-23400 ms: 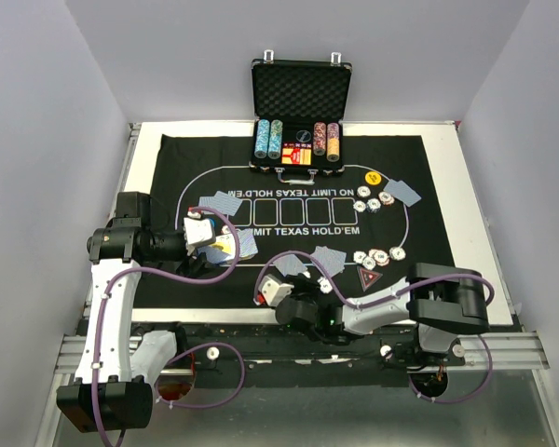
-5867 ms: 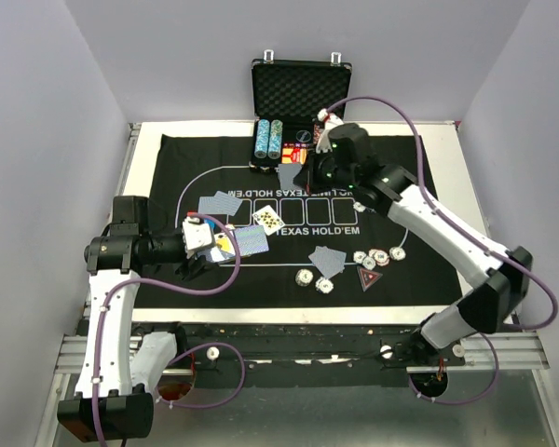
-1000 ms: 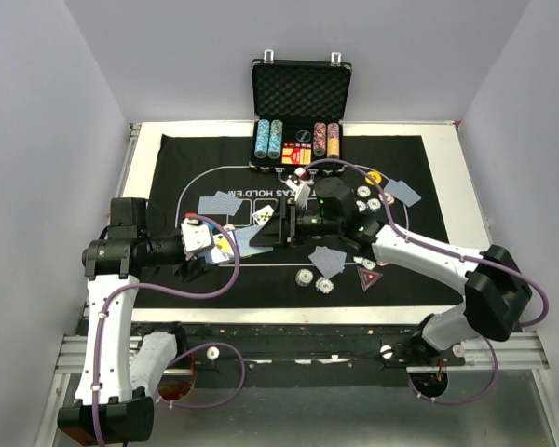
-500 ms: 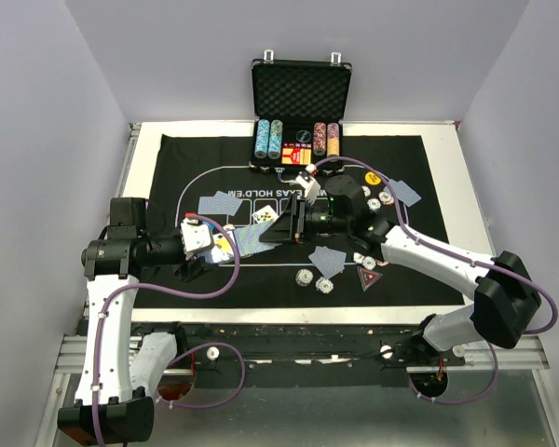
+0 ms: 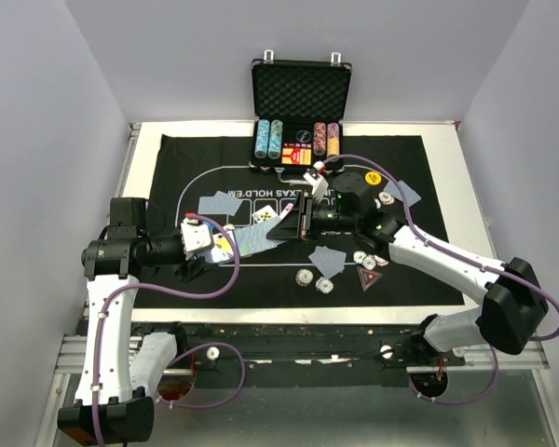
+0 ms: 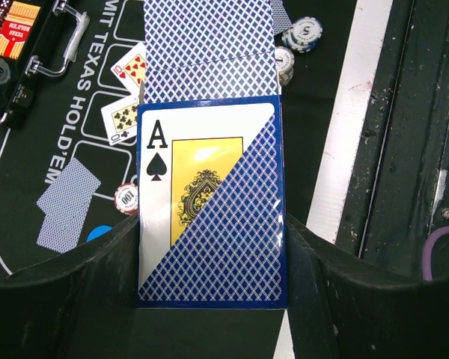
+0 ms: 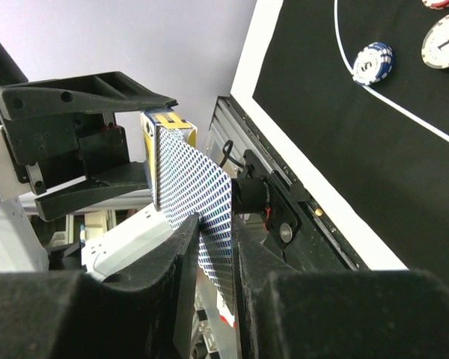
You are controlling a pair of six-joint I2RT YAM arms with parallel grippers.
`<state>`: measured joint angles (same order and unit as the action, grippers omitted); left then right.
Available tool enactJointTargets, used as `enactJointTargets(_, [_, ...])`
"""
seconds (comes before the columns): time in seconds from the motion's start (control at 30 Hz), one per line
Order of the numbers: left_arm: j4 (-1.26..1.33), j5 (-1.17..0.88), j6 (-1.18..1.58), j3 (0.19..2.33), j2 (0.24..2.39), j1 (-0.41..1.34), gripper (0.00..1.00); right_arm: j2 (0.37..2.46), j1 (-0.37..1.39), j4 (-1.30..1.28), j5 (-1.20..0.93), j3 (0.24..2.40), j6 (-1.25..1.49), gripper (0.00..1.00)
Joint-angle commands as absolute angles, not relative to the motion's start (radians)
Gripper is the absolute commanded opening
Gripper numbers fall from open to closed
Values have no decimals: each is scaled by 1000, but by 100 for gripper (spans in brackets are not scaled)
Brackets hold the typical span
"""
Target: Distribute texas hold em gaming equipment
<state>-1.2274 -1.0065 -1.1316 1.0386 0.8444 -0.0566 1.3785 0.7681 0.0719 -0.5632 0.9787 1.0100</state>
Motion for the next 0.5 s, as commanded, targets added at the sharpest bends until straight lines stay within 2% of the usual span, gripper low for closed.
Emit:
enactJointTargets(0.0, [-1209, -1069, -1131, 1055, 836, -54, 45, 1350, 762, 23, -577, 992, 989, 30])
enactJointTargets(0.47, [-1197, -1085, -1132, 1037, 838, -52, 45, 1324, 738, -75, -624, 1054, 951, 34])
